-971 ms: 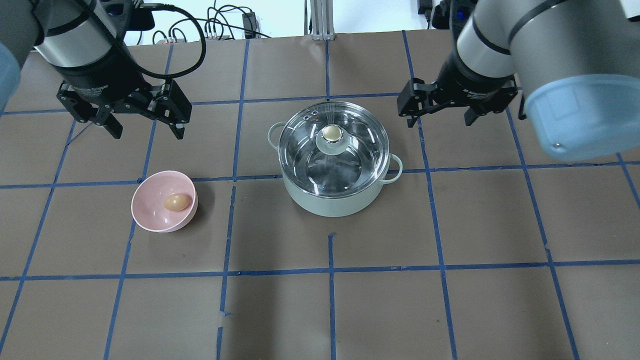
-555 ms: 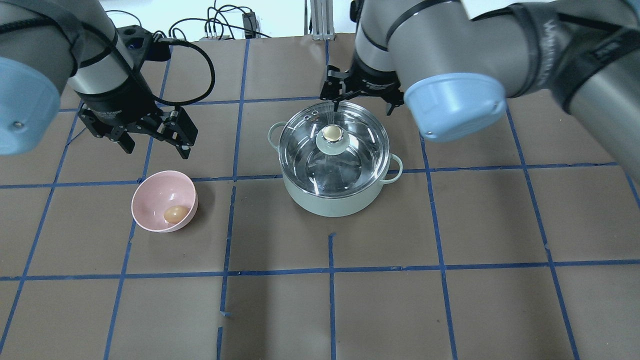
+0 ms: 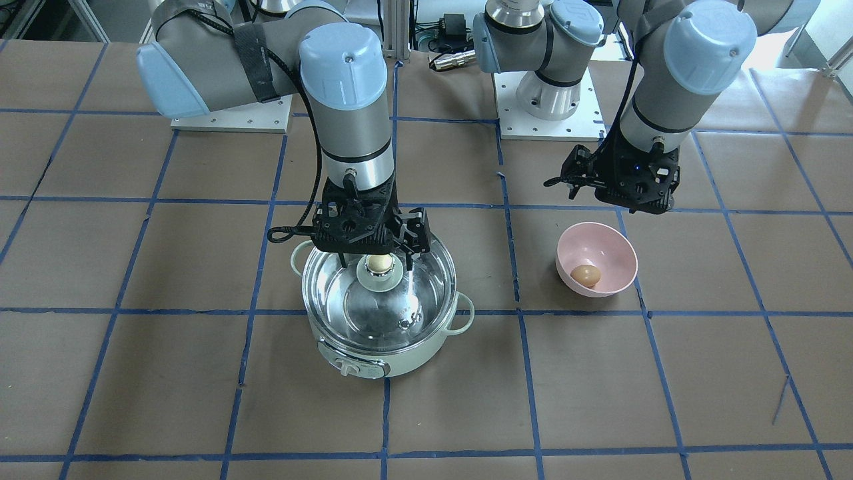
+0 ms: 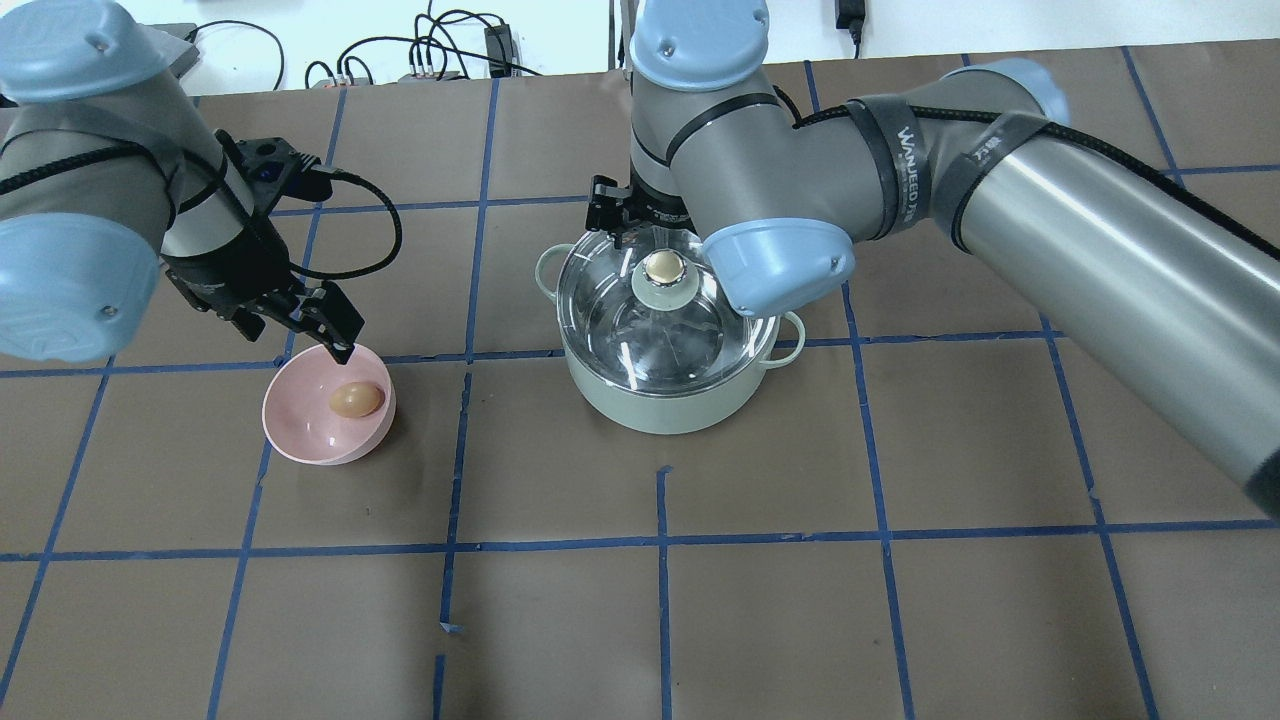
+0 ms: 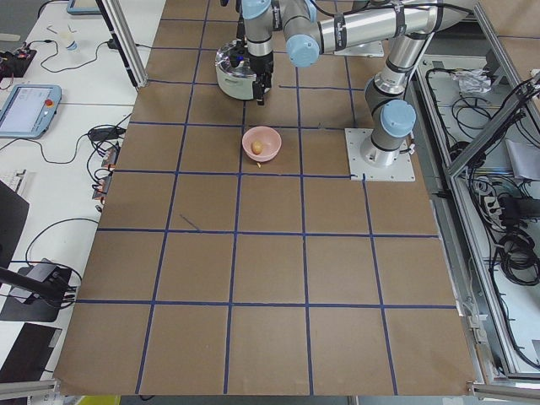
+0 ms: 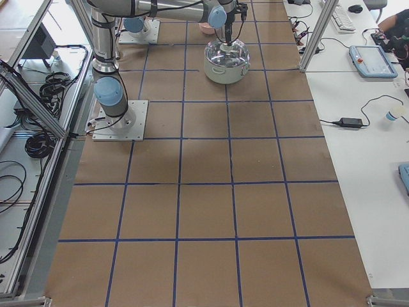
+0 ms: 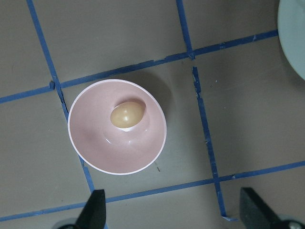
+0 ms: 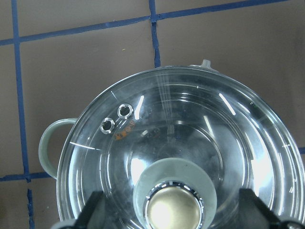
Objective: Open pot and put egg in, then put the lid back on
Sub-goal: 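Lower the left gripper around the egg while the right descends to the knob, then grasp the glass lid knob with the right gripper while the left closes on the egg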
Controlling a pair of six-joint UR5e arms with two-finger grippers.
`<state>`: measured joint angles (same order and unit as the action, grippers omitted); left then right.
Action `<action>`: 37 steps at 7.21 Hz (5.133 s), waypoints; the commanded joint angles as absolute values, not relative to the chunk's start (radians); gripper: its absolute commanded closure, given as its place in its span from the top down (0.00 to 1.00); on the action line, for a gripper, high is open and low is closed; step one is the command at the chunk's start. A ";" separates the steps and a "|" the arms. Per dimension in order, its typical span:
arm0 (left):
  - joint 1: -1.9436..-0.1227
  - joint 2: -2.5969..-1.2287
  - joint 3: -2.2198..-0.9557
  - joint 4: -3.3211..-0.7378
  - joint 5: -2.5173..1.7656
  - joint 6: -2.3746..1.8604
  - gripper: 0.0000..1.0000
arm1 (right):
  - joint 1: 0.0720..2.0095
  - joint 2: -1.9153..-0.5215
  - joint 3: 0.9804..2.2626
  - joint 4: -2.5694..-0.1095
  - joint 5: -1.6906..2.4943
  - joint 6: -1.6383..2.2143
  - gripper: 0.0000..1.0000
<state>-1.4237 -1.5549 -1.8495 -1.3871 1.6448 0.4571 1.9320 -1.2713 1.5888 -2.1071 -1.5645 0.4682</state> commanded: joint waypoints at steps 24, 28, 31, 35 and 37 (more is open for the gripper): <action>-1.262 -1.687 -2.189 -0.794 1.535 1.268 1.00 | 1.908 -1.278 1.605 -2.094 -1.517 0.523 0.50; -1.262 -1.710 -2.187 -0.790 1.562 1.345 1.00 | 1.872 -1.293 1.605 -2.092 -1.450 0.525 0.50; -1.262 -1.712 -2.183 -0.787 1.563 1.423 1.00 | 1.845 -1.302 1.606 -2.086 -1.402 0.529 0.50; -1.270 -1.753 -2.181 -0.744 1.583 1.491 1.00 | 1.839 -1.305 1.606 -2.072 -1.374 0.535 0.50; -1.272 -1.753 -2.181 -0.739 1.583 1.505 1.00 | 1.839 -1.305 1.606 -2.072 -1.374 0.535 0.50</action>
